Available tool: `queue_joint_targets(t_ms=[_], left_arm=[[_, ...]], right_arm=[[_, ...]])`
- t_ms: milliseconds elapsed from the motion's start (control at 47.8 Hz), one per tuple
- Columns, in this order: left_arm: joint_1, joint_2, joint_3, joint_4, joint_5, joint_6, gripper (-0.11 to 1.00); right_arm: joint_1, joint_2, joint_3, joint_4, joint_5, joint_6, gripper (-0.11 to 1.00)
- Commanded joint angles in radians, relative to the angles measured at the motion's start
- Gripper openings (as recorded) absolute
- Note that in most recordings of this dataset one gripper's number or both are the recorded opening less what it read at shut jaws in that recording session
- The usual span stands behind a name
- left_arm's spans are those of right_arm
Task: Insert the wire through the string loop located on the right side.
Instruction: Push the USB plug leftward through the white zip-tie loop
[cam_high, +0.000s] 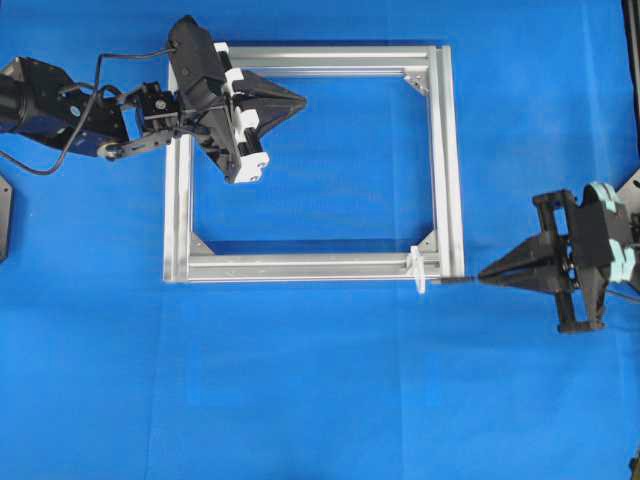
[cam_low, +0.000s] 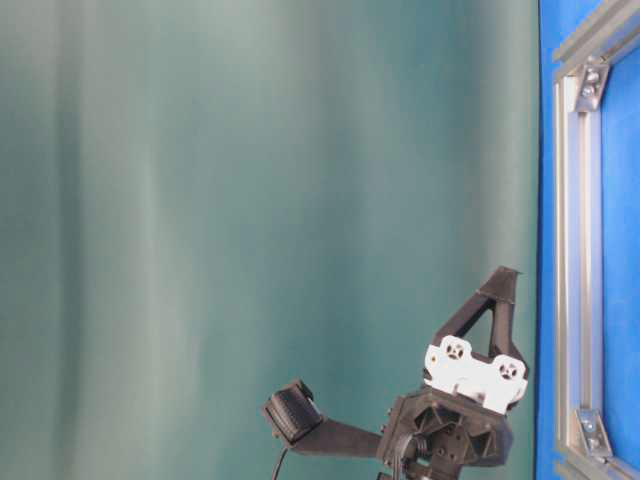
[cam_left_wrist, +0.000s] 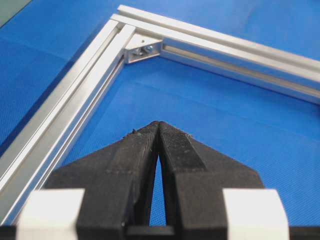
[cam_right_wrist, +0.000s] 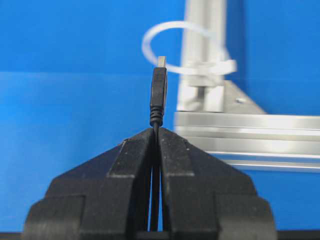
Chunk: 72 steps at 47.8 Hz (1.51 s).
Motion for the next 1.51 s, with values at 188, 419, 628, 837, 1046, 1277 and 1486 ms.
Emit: queue_joint_targets(t_ms=[188,419,628,837,1046,1277,1486], left_arm=[[-0.008,-0.034,-0.011,0.003,-0.005,-0.002,0.00],[-0.008,-0.034,-0.012,0.003,-0.008,-0.002,0.00],[-0.008,-0.034,-0.011,0.003,-0.008,-0.002,0.00],[-0.008,-0.034,-0.011,0.003,-0.008,-0.002,0.00],[-0.008,-0.034,-0.011,0.003,-0.008,-0.002,0.00],[-0.008,-0.034,-0.012,0.003,-0.008,-0.002,0.00],[-0.008,-0.034,-0.014,0.003,-0.008,-0.002,0.00]], right_arm=[[-0.041,-0.002,-0.008,0.002,-0.011,-0.021,-0.03],[-0.043,-0.002,-0.009,0.002,-0.011,-0.021,-0.03],[-0.043,-0.002,-0.011,0.002,-0.011,-0.021,-0.03],[-0.043,-0.002,-0.011,0.002,-0.011,-0.021,-0.03],[-0.041,-0.002,-0.012,0.002,-0.011,-0.021,-0.03],[-0.041,0.002,-0.012,0.002,-0.011,-0.021,-0.03],[-0.043,0.025,-0.021,0.003,-0.011,-0.021,-0.03]])
